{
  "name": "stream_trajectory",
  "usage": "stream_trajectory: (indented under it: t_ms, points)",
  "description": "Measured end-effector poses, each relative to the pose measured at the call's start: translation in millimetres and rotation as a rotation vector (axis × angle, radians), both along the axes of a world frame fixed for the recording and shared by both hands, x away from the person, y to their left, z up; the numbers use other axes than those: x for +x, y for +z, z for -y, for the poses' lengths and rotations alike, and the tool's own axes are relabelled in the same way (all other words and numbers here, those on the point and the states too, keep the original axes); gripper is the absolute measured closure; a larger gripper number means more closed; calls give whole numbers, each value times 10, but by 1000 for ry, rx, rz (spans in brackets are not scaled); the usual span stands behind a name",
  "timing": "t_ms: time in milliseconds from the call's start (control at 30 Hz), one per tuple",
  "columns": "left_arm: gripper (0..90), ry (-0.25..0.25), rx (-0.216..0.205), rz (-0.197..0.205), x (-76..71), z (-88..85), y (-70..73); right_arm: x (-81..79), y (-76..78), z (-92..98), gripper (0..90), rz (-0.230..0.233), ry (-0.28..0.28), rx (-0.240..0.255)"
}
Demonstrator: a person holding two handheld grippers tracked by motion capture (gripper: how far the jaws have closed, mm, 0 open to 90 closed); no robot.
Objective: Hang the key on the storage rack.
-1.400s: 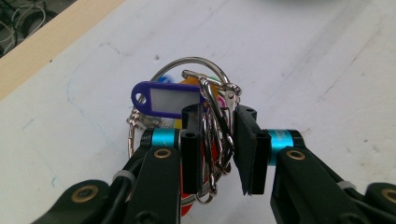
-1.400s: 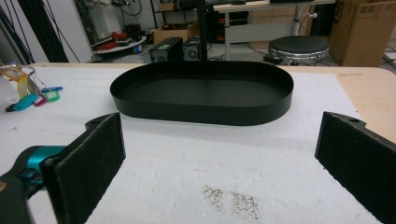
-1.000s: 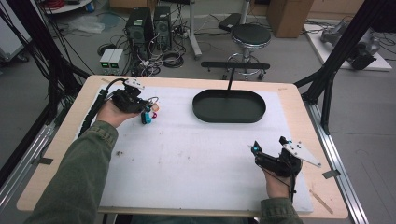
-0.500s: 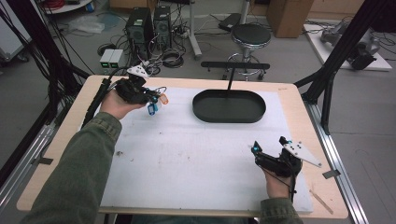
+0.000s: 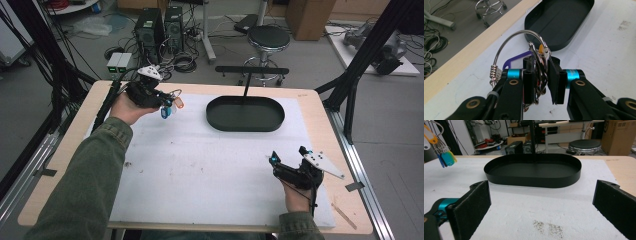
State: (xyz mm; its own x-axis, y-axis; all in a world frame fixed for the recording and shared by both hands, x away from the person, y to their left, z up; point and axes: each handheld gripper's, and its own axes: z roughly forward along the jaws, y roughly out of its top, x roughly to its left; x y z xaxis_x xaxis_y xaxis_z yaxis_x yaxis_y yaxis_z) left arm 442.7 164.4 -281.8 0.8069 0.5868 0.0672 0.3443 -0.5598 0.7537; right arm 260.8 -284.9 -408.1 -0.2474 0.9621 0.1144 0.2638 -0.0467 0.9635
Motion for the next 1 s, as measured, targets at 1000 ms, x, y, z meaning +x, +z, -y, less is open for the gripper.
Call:
stream_trajectory:
  t_ms: [1000]
  points:
    - [759, -31, 10, 63, 271, 809, 348, 7, -13, 35, 5, -8, -6, 31]
